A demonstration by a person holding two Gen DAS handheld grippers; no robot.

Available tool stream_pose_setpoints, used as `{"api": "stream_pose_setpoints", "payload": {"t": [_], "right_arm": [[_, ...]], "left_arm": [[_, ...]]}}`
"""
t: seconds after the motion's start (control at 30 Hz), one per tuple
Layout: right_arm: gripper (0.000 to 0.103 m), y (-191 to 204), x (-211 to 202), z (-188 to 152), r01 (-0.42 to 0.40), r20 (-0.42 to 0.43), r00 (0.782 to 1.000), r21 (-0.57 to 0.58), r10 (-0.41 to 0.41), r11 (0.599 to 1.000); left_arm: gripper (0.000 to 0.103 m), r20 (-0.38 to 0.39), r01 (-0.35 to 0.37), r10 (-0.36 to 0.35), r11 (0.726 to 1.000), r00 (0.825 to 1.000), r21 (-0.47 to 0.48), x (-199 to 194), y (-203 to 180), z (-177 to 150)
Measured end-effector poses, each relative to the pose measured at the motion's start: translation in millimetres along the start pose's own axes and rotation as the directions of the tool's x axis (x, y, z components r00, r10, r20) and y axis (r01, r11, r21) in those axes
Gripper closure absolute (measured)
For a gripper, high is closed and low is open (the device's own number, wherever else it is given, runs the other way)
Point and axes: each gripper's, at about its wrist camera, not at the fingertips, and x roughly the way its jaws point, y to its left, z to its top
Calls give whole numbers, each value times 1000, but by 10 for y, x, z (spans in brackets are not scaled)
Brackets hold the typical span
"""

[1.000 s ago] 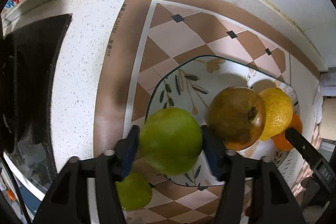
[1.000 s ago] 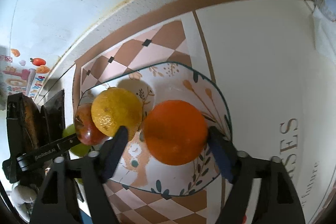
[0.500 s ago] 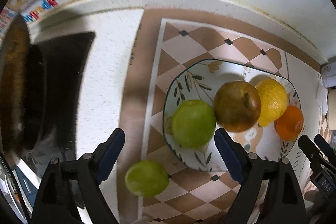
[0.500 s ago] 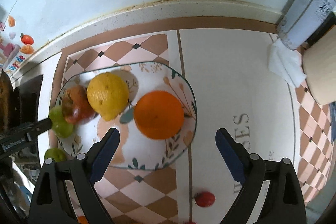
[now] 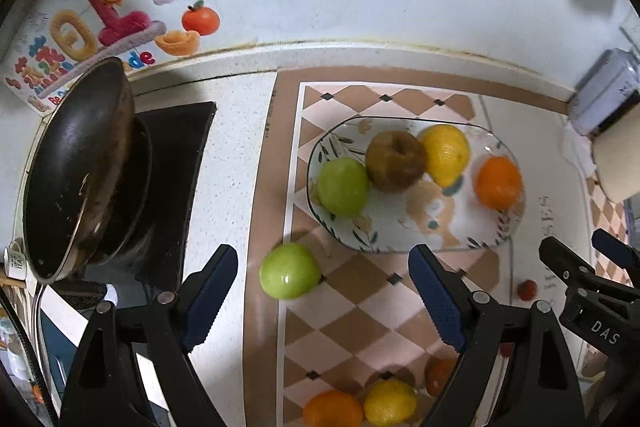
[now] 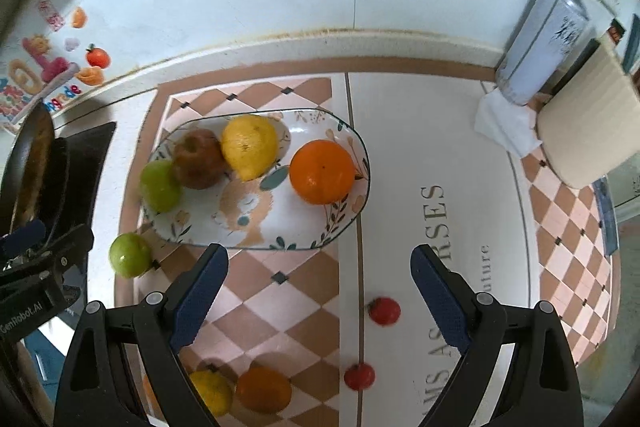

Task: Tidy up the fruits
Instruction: 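Lift both open tools away from the plate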

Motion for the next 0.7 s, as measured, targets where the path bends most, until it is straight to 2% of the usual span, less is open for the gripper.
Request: {"api": "stream_pose_setpoints", "payload": {"t": [0.37,0.7], "right_arm": [[8,45,-787,-445,-21,112,993,-3,21,1000],[8,114,-1383,-795,-32,201,979,-13,34,999]], "left_arm": [[16,129,24,-24,1000,991,6,-672,22,-430],[16,221,71,-72,997,973,16,-1224,2,-803]]}}
